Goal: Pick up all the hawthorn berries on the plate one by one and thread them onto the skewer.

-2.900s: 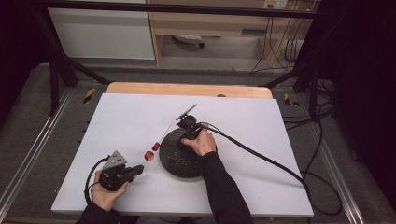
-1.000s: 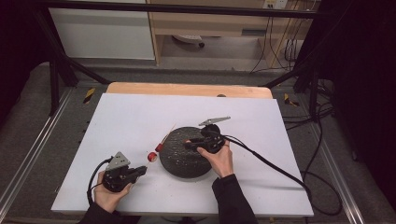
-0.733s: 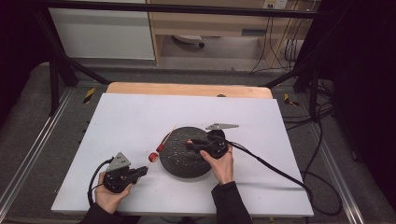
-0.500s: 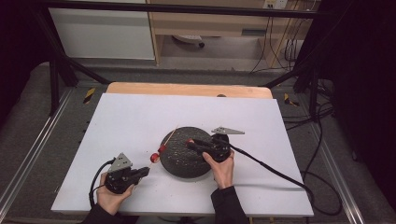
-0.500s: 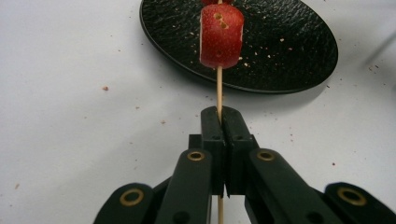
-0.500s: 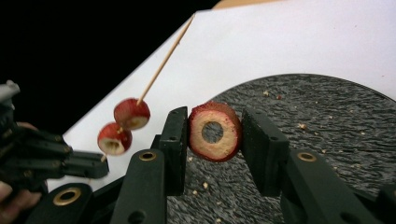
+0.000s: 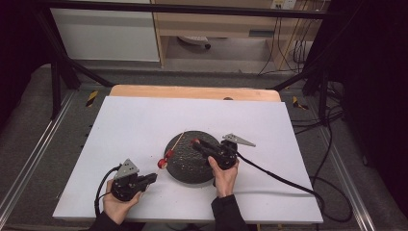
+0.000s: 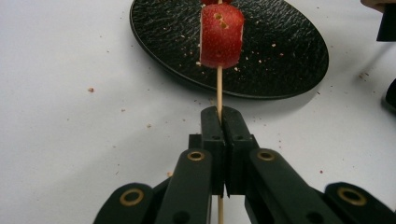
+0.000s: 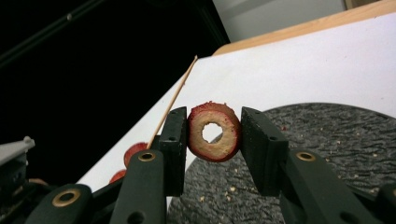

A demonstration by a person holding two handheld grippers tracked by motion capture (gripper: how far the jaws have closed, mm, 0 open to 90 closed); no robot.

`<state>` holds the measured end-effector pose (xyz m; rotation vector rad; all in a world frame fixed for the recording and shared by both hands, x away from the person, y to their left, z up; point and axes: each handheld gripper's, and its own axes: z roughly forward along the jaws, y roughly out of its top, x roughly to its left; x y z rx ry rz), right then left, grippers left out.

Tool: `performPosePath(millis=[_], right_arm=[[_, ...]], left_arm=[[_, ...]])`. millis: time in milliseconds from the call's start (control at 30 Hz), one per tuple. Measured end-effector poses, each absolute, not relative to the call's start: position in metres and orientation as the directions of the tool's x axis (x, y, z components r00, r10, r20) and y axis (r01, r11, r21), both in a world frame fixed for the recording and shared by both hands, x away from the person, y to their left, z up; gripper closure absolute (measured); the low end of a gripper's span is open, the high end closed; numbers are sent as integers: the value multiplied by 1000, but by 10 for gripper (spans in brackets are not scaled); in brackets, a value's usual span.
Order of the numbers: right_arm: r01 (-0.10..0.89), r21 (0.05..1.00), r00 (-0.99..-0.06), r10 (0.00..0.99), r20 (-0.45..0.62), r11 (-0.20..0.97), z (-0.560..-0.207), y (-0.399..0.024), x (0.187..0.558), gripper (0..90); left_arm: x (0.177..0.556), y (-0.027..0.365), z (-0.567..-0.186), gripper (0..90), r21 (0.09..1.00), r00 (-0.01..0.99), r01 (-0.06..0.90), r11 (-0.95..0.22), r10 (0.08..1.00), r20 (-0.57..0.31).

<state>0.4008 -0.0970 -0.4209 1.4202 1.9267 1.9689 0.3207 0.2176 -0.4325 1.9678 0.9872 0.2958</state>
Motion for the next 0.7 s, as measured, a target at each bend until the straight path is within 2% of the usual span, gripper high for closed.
performPosePath(millis=[700], right_arm=[[403, 786, -547, 566, 617, -469, -418, -95, 407, 630]], left_arm=[[317, 206, -434, 883, 816, 640, 524, -242, 744, -191]])
